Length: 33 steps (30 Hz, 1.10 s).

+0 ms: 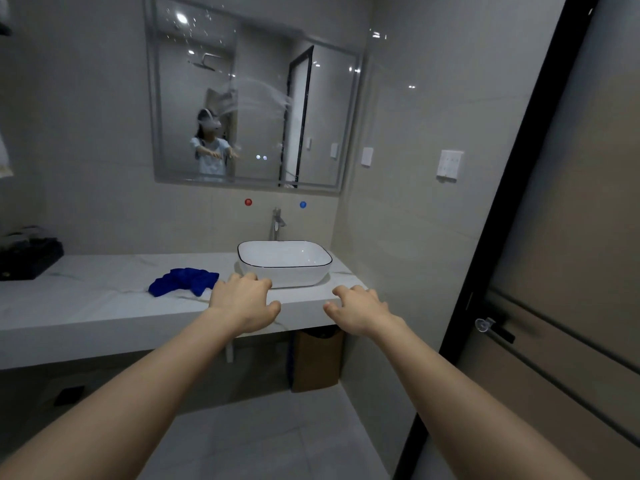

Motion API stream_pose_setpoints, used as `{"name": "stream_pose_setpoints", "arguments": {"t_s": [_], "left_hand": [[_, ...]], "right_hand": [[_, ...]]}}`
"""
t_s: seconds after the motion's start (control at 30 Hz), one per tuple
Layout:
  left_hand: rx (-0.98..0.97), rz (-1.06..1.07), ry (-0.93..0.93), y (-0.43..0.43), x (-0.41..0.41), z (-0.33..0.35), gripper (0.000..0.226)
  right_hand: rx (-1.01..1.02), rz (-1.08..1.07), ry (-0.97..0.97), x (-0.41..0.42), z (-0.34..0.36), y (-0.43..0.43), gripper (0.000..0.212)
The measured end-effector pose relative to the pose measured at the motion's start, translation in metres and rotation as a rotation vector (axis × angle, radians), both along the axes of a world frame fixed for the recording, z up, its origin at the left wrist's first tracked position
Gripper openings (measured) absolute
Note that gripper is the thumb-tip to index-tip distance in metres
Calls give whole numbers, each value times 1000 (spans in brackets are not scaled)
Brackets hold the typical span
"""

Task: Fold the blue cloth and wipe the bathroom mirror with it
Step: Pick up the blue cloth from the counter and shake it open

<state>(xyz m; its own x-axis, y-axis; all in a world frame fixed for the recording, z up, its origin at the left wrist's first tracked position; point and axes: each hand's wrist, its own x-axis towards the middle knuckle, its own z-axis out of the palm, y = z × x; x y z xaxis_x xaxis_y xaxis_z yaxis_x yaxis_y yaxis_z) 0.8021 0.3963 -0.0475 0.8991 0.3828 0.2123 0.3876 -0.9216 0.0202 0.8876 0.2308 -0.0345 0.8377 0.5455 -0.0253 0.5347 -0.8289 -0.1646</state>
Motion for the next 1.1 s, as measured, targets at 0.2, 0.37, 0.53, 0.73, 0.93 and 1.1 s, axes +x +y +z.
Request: {"name": "stream_pose_setpoints", "arguments": {"t_s": [0.2, 0.37, 0.53, 0.73, 0.93, 1.1], "left_hand": [[5, -4, 32, 21, 62, -13, 49], [17, 43, 29, 47, 117, -20, 49], [-10, 103, 14, 74, 179, -19, 50], [1, 197, 10, 104, 234, -15, 49], [-30, 287, 10, 145, 252, -18, 48], [-45, 350, 19, 192, 260, -27, 53]], "right_hand": [[-27, 16, 25, 63, -12, 33, 49], [-9, 83, 4, 129, -15, 71, 48], [-9, 134, -29, 195, -8, 103, 48], [2, 212, -62, 257, 3, 144, 49], [12, 278, -1, 288, -4, 195, 48], [-21, 344, 25, 300, -17, 244, 48]]}}
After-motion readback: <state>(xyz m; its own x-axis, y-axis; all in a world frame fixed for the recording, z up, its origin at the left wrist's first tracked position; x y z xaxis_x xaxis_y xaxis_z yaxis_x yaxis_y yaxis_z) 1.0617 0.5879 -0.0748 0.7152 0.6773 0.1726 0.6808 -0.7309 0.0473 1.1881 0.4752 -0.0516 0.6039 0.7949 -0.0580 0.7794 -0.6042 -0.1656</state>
